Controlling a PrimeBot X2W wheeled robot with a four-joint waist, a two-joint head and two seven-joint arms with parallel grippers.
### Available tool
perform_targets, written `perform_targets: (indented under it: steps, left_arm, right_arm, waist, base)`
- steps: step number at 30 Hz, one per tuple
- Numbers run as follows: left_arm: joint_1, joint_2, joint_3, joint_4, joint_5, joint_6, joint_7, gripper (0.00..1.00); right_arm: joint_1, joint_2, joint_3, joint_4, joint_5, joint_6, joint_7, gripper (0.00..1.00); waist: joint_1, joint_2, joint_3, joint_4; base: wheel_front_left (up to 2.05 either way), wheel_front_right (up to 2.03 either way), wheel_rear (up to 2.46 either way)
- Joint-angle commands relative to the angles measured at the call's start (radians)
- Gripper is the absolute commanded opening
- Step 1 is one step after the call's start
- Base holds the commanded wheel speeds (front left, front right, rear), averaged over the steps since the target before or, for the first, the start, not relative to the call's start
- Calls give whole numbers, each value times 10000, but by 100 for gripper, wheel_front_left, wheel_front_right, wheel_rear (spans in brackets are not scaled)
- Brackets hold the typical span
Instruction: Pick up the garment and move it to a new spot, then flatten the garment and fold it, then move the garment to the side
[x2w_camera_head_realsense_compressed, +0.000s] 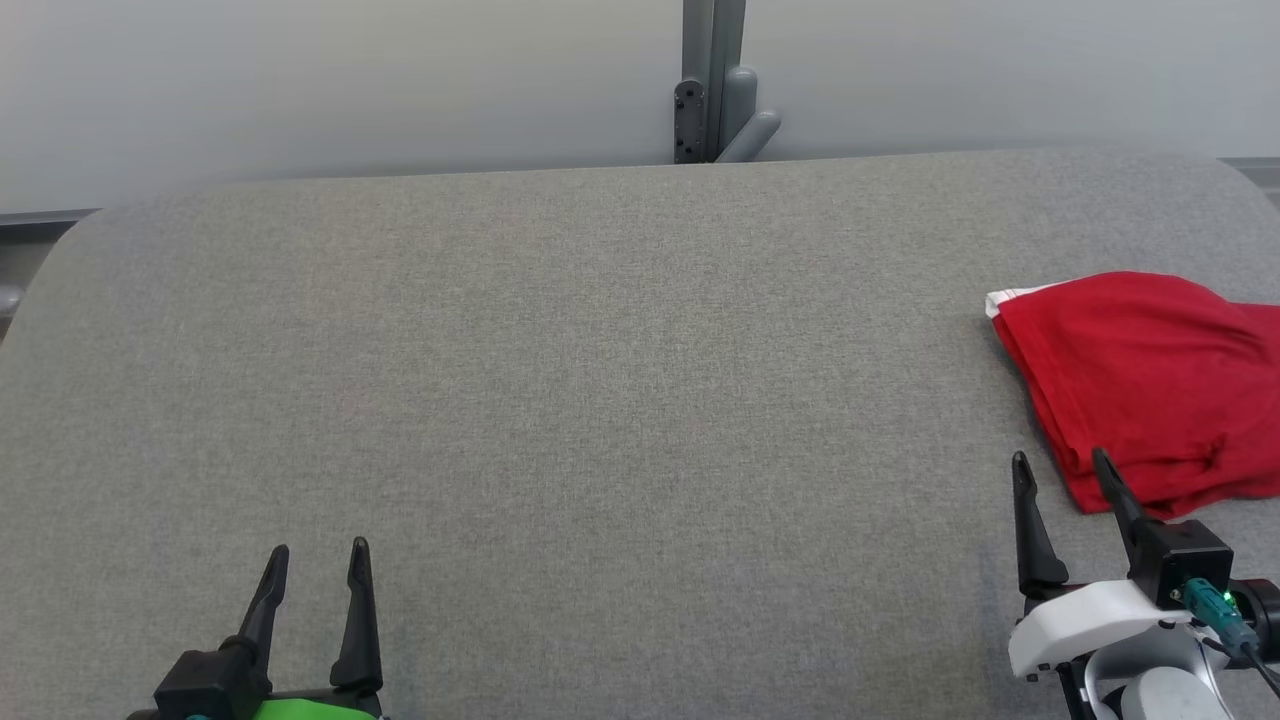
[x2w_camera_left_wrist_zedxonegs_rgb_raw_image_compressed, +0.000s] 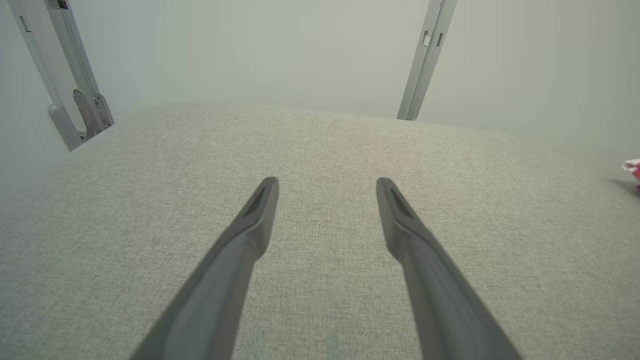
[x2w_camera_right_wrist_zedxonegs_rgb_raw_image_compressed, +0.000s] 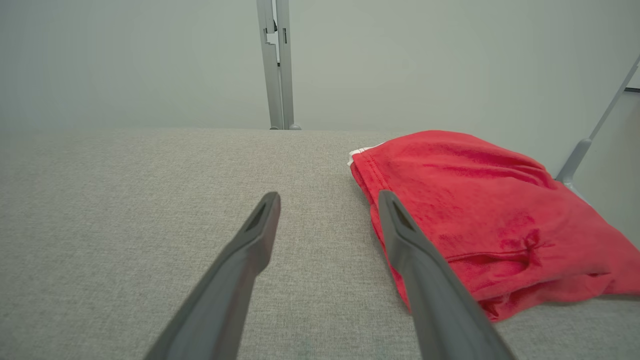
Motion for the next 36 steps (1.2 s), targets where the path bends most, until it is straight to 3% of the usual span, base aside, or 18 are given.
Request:
perform_targets:
  steps: [1, 29, 30, 36]
  left_arm:
    - [-112, 76, 32, -2, -81, -24, -25, 100]
    - [67, 62, -35, -17, -35, -26, -25, 100]
    - [27, 25, -74, -3, -24, 0, -2, 0]
    - [108, -60, -141, 365, -344, 5, 112, 0]
  right_arm:
    - [-62, -22, 3, -13, -40, -17, -38, 100]
    - [103, -18, 174, -157, -214, -17, -39, 100]
    - [41, -4, 170, -149, -210, 0, -2, 0]
    - [89, 114, 117, 297, 95, 4, 161, 0]
  waist:
    - [1, -1, -7, -4]
    - [1, -1, -50, 31]
    - [1, -1, -50, 31]
    - [1, -1, -53, 27]
  base:
    - [0, 0, 0]
    - [0, 0, 0]
    - [0, 0, 0]
    - [0, 0, 0]
